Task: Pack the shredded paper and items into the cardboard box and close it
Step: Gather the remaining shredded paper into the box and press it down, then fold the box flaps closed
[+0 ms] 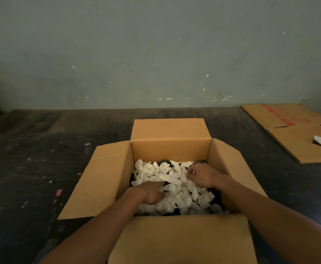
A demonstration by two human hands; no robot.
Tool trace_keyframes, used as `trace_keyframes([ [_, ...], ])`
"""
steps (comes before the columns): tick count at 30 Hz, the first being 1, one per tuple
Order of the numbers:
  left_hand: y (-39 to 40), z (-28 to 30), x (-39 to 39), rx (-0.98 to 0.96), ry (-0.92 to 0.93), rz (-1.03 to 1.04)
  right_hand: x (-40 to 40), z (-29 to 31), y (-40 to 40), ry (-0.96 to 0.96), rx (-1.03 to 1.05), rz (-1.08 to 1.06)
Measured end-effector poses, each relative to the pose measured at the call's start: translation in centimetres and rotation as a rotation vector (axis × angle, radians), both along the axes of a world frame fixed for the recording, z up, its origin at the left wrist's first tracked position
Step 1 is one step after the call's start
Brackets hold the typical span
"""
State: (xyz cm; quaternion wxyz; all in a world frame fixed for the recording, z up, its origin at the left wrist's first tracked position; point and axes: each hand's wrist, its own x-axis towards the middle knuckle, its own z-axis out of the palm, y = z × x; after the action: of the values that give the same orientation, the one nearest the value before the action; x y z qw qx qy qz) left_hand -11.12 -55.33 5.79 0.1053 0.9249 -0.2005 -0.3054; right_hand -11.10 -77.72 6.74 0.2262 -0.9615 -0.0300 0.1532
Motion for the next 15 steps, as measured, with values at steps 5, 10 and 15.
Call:
trace_keyframes([
  [5, 2.5, 2.4, 1.0, -0.075, -0.401, 0.172, -1.5, 2.7, -1.9, -0.401, 0.212, -0.330],
  [10, 5.6, 4.1, 0.8, 0.123, -0.631, 0.353, -5.2, 3.0, -7.1, -0.450, 0.173, -0.699],
  [15, 8.6, 1.0, 2.0, 0.032, -0.359, 0.542, -9.4, 0.0, -10.7, 0.010, 0.293, -1.038],
])
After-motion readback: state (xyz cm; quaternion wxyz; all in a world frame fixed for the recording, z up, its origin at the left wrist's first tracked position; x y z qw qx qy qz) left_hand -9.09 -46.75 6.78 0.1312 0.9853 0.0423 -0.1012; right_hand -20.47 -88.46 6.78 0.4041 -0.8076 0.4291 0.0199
